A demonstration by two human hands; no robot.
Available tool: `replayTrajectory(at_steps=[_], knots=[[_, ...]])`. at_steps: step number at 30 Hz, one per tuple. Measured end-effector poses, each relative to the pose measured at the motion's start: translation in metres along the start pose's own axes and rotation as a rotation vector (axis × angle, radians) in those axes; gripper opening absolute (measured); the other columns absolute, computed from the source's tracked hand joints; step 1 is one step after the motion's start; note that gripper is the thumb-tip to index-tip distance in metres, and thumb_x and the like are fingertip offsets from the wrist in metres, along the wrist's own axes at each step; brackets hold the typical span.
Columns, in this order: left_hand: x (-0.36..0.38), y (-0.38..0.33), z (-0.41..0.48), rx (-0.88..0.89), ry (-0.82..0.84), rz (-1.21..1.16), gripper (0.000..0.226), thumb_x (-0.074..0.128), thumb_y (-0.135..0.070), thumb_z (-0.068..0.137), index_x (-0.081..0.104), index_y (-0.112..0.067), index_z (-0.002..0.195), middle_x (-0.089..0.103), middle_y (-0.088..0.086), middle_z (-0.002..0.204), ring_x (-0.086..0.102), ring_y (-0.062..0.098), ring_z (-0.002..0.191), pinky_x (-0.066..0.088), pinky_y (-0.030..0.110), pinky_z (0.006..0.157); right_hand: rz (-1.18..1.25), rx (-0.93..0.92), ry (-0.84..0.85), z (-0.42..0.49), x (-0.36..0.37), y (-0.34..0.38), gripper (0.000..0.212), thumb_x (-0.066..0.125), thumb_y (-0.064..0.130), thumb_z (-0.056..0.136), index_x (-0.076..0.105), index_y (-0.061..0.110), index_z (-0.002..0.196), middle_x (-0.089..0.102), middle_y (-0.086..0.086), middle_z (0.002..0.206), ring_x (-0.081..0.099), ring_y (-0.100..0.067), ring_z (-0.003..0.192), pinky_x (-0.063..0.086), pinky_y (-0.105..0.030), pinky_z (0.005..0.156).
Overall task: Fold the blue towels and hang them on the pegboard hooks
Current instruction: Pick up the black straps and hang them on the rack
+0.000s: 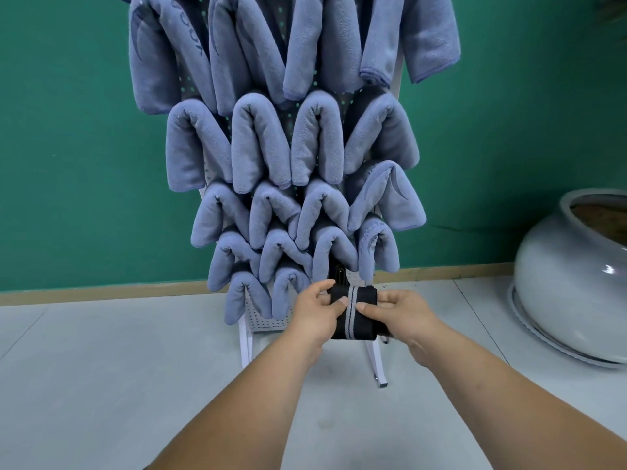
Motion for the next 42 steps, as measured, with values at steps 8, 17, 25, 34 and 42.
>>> replayTrajectory(at_steps=[8, 17, 25, 34, 42], knots=[[0.035, 0.01, 0.022, 0.071, 0.08, 0.341, 0.06, 0.077, -0.023, 0.094, 0.048, -0.039, 0.144, 0.063, -0.008, 0.118, 0.068, 0.014, 0.099, 0.057, 0.034, 0.09, -0.661, -0.018, -0.366, 0.028, -0.056, -0.002, 0.02, 0.085, 0.029, 0.08, 0.066, 0.031, 0.08, 0.074, 0.009, 0.081, 0.072, -0.02, 0.085, 0.06, -0.034, 0.075], [0.066, 0.008, 0.068, 0.168, 0.17, 0.693, 0.094, 0.073, -0.027, 0.091, 0.016, -0.057, 0.159, 0.053, 0.0, 0.13, 0.062, 0.022, 0.111, 0.056, 0.041, 0.098, -0.767, -0.17, -0.488, 0.043, -0.066, -0.008, 0.027, 0.073, 0.029, 0.088, 0.068, 0.028, 0.115, 0.078, 0.003, 0.098, 0.069, -0.028, 0.096, 0.059, -0.038, 0.078], [0.047, 0.018, 0.085, 0.196, 0.126, 0.672, 0.091, 0.073, -0.025, 0.092, 0.019, -0.069, 0.15, 0.056, -0.006, 0.117, 0.061, 0.012, 0.095, 0.059, 0.033, 0.081, -0.688, -0.309, -0.593, 0.052, -0.045, 0.0, 0.027, 0.075, 0.024, 0.091, 0.064, 0.021, 0.115, 0.075, -0.004, 0.102, 0.068, -0.033, 0.095, 0.054, -0.037, 0.074], [0.044, 0.023, 0.084, 0.251, 0.171, 0.647, 0.093, 0.071, -0.021, 0.092, 0.017, -0.081, 0.138, 0.056, -0.007, 0.115, 0.058, 0.009, 0.079, 0.058, 0.03, 0.082, -0.714, -0.231, -0.607, 0.085, -0.039, -0.003, 0.029, 0.076, 0.026, 0.09, 0.069, 0.025, 0.118, 0.077, -0.004, 0.099, 0.07, -0.032, 0.097, 0.052, -0.033, 0.076], [0.039, 0.03, 0.082, 0.227, 0.225, 0.634, 0.085, 0.066, -0.017, 0.094, 0.027, -0.068, 0.15, 0.058, -0.012, 0.109, 0.061, 0.01, 0.085, 0.062, 0.039, 0.08, -0.795, -0.259, -0.47, 0.117, -0.025, -0.013, 0.021, 0.069, 0.03, 0.096, 0.074, 0.028, 0.116, 0.078, -0.006, 0.093, 0.069, -0.035, 0.091, 0.055, -0.036, 0.075]])
Point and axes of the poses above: each hand's wrist, its own z-axis towards the middle knuckle, its own x-axis out of the palm, y = z × x, the point moved 7 cm from there along z, towards the middle knuckle
